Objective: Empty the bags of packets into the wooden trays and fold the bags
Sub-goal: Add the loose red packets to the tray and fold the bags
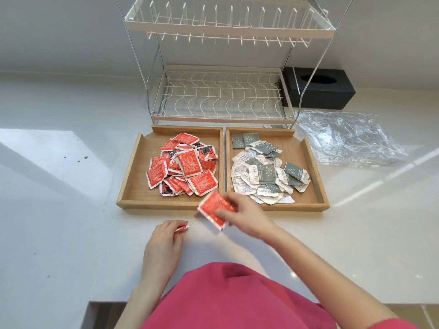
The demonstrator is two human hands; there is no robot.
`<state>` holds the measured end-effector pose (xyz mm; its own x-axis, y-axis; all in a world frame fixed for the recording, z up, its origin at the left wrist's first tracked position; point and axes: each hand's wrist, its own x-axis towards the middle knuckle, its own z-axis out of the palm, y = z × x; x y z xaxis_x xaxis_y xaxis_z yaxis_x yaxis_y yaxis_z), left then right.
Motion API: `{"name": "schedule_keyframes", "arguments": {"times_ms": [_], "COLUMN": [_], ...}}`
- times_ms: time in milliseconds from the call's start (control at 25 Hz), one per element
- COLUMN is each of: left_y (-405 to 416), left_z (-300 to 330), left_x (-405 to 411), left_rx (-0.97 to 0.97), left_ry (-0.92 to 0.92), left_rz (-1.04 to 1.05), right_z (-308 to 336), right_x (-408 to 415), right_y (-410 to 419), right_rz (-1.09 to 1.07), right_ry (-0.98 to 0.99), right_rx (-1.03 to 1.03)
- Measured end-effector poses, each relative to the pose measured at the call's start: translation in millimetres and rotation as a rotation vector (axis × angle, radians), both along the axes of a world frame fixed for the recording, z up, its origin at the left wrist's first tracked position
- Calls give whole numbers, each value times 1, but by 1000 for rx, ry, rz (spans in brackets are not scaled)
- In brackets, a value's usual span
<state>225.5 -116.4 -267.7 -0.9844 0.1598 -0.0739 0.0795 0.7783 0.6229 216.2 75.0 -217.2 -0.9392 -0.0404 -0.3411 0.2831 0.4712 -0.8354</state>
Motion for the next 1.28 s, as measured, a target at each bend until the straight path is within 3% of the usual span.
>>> {"name": "schedule_keyframes", "arguments": {"times_ms": [120, 480, 760, 960, 1160, 1280], "left_y": [-3, -6, -11, -14, 7, 19], "left_z": [0, -4, 16, 53, 57, 38], "left_x": [-1, -2, -6, -45, -103, -117], "left_rx": [46, 91, 189, 317, 50, -212], "left_ry": [-1, -18, -31, 162, 348, 296], "left_rz": [23, 71, 65, 61, 83, -53], "right_z": [18, 2, -6, -9, -12, -13], "right_x": [-46, -100, -99, -99, -98, -97], "right_y": [2, -28, -30, -29, -27, -27], "right_rz": [-11, 278, 253, 242, 214, 211], "right_ry": [78, 166, 232, 255, 268, 270], "right_rx": [66, 665, 739, 735, 697, 697]}}
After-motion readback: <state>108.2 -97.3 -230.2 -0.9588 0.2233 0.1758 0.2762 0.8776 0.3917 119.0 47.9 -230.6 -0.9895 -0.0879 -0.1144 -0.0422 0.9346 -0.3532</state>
